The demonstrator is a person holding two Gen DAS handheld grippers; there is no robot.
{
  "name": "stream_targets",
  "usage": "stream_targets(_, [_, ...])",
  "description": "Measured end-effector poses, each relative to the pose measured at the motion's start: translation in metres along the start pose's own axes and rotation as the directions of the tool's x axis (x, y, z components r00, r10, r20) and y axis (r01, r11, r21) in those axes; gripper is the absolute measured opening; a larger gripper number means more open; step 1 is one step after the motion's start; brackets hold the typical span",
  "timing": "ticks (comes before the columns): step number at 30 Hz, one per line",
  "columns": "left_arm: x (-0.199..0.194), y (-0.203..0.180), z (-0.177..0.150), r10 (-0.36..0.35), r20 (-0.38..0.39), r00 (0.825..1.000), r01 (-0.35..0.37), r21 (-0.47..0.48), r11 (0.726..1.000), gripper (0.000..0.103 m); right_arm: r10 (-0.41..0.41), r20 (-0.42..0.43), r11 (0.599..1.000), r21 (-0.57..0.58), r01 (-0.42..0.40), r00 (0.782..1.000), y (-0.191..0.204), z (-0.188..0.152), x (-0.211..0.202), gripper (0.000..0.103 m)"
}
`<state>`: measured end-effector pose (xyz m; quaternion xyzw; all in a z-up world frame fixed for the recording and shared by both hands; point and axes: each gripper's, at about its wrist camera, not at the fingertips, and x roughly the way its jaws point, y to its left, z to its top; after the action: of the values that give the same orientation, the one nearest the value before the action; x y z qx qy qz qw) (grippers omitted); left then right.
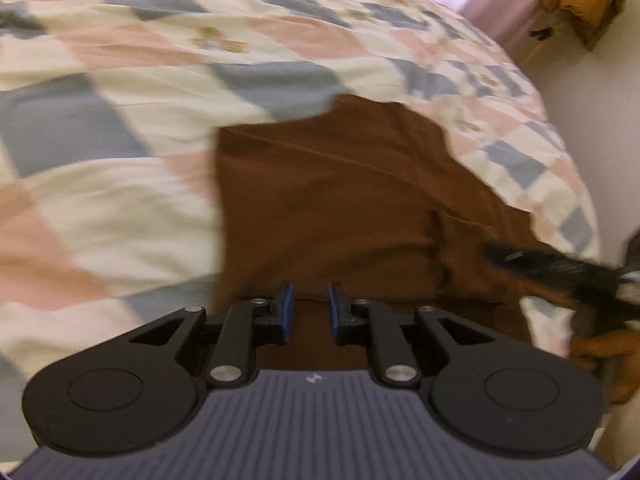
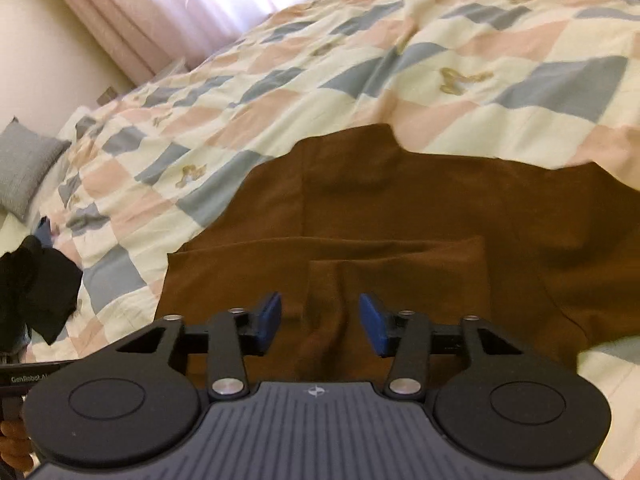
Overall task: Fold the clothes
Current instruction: 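Grasp the other sleeve cuff with the right tool, then fold the sleeve across the shirt body with the right tool and release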
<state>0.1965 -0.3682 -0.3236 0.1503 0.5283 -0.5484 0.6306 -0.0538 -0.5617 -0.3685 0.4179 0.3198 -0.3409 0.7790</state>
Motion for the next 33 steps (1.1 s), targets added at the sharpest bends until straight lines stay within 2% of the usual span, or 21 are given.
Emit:
stream_targets(2, [0.011, -0.028, 0.002, -0.035, 0.009, 0.999, 0.035, 0.034, 0.999, 0.013, -0.027, -0.059, 0.999, 0.043, 0.029, 0.998, -0.021, -0.004, 0.017, 0.040])
stream_targets(3, [0.017, -0.043, 0.004, -0.053, 0.014, 0.998, 0.053, 0.051, 0.997, 0.013, -0.034, -0.089, 0.996, 0.076, 0.041, 0.995, -0.032, -0.006, 0.025, 0.031])
stream_targets(4, [0.022, -0.057, 0.005, -0.071, 0.018, 0.997, 0.070, 0.068, 0.995, 0.013, -0.015, -0.100, 0.992, 0.126, 0.027, 0.995, -0.045, -0.006, 0.024, 0.027])
stream_targets(6, [0.034, -0.086, 0.007, -0.103, 0.022, 0.994, 0.100, 0.106, 0.989, 0.015, 0.075, -0.011, 0.971, 0.228, -0.071, 0.997, -0.069, -0.007, -0.006, 0.030])
stream_targets(7, [0.041, -0.101, 0.007, -0.110, 0.019, 0.994, 0.106, 0.133, 0.985, 0.015, 0.088, 0.046, 0.960, 0.261, -0.097, 0.995, -0.081, -0.008, -0.027, 0.033])
stream_targets(9, [0.057, -0.126, 0.006, -0.113, 0.013, 0.994, 0.108, 0.178, 0.978, 0.016, 0.045, 0.114, 0.945, 0.316, -0.079, 0.992, -0.113, -0.012, -0.064, 0.036])
stream_targets(12, [0.088, -0.154, 0.000, -0.071, 0.008, 0.997, 0.068, 0.226, 0.972, 0.018, -0.118, 0.174, 0.901, 0.432, 0.032, 0.978, -0.187, -0.026, -0.122, 0.036])
stream_targets(14, [0.115, -0.157, -0.006, 0.000, -0.029, 1.000, 0.006, 0.209, 0.978, 0.018, -0.228, 0.206, 0.848, 0.523, 0.090, 0.952, -0.241, -0.037, -0.156, 0.036])
stream_targets(16, [0.139, -0.160, -0.013, 0.067, -0.066, 0.996, -0.053, 0.189, 0.980, 0.017, -0.324, 0.235, 0.784, 0.609, 0.121, 0.916, -0.291, -0.048, -0.188, 0.036])
stream_targets(19, [0.136, -0.162, -0.021, 0.084, -0.055, 0.995, -0.075, 0.159, 0.984, 0.018, -0.406, 0.305, 0.694, 0.717, 0.073, 0.861, -0.357, -0.062, -0.220, 0.038])
stream_targets(22, [0.119, -0.167, -0.027, 0.104, -0.033, 0.994, -0.098, 0.147, 0.984, 0.021, -0.453, 0.352, 0.603, 0.798, -0.010, 0.819, -0.412, -0.075, -0.234, 0.040])
stream_targets(24, [0.109, -0.166, -0.031, 0.113, -0.032, 0.993, -0.108, 0.126, 0.986, 0.021, -0.467, 0.356, 0.546, 0.836, -0.053, 0.809, -0.439, -0.081, -0.233, 0.045])
stream_targets(26, [0.101, -0.163, -0.036, 0.120, -0.035, 0.992, -0.117, 0.096, 0.989, 0.021, -0.474, 0.352, 0.498, 0.863, -0.084, 0.807, -0.462, -0.085, -0.228, 0.045])
stream_targets(31, [0.082, -0.145, -0.042, 0.140, -0.031, 0.990, -0.140, 0.010, 0.990, 0.021, -0.486, 0.382, 0.441, 0.884, -0.157, 0.786, -0.492, -0.082, -0.208, 0.045])
stream_targets(32, [0.078, -0.139, -0.043, 0.137, -0.030, 0.990, -0.137, -0.018, 0.990, 0.021, -0.486, 0.380, 0.442, 0.884, -0.153, 0.787, -0.494, -0.078, -0.209, 0.043])
stream_targets(33, [0.075, -0.133, -0.044, 0.133, -0.028, 0.991, -0.134, -0.045, 0.990, 0.021, -0.486, 0.377, 0.444, 0.884, -0.149, 0.788, -0.496, -0.073, -0.209, 0.029])
